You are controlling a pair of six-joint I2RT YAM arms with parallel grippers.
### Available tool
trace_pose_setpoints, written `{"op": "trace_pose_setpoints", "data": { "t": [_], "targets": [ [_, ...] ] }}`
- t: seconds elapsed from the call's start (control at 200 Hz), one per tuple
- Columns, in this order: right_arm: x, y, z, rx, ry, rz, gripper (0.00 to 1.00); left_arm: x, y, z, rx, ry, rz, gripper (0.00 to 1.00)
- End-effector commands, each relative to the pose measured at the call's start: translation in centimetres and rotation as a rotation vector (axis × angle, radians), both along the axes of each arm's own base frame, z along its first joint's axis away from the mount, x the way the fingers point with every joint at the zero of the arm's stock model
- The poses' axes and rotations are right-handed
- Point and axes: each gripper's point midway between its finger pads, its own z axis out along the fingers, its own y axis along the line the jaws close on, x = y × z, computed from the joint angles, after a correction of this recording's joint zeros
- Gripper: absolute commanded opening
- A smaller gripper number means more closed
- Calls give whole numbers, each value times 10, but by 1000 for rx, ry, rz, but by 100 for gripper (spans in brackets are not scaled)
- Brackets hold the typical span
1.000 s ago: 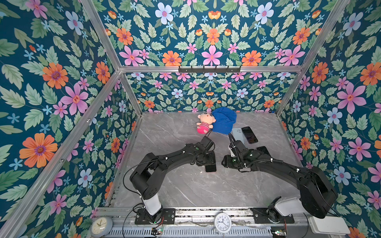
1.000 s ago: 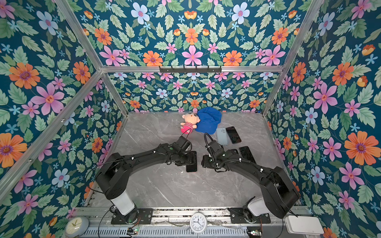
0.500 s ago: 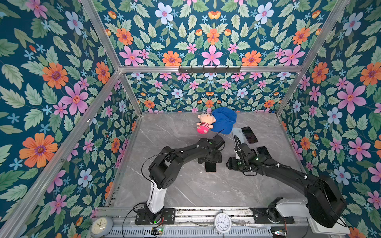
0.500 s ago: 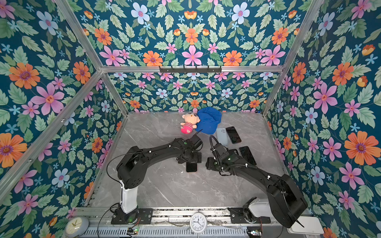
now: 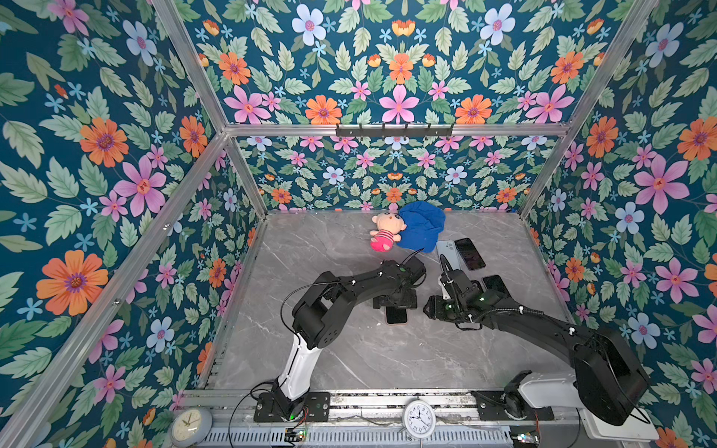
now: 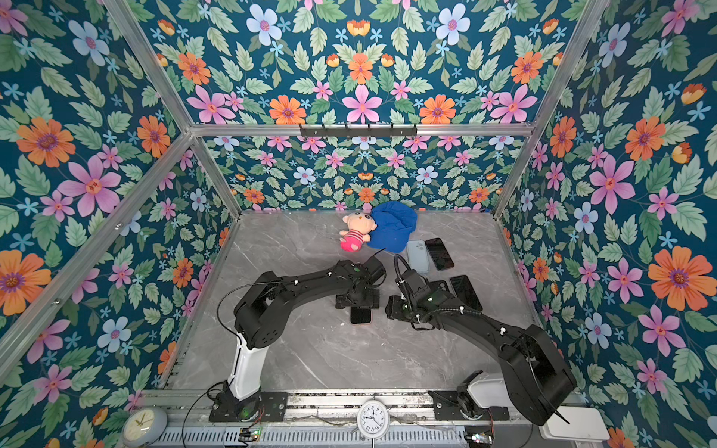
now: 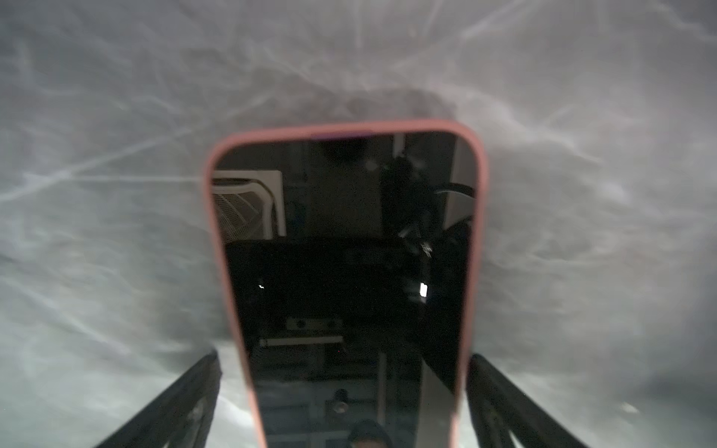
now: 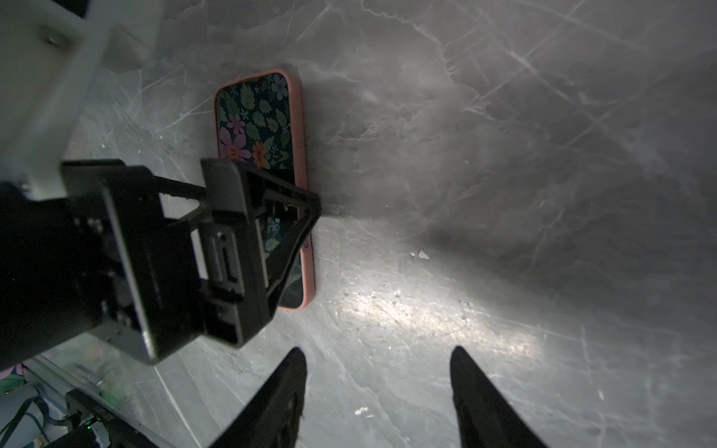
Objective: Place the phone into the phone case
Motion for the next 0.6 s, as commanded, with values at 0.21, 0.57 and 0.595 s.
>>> {"op": "trace_pose_setpoints", "data": {
  "t": [0.21, 0.57, 0.595],
  "targets": [
    [0, 5, 2, 26, 2, 8, 59, -2, 7, -4, 2, 12, 16, 79],
    [-1, 4, 5, 25, 0, 8, 59, -5, 17, 11, -3, -18, 25, 69],
    [-1, 4, 5, 24, 0, 7, 59, -6, 19, 12, 0, -21, 27, 69]
  ]
}}
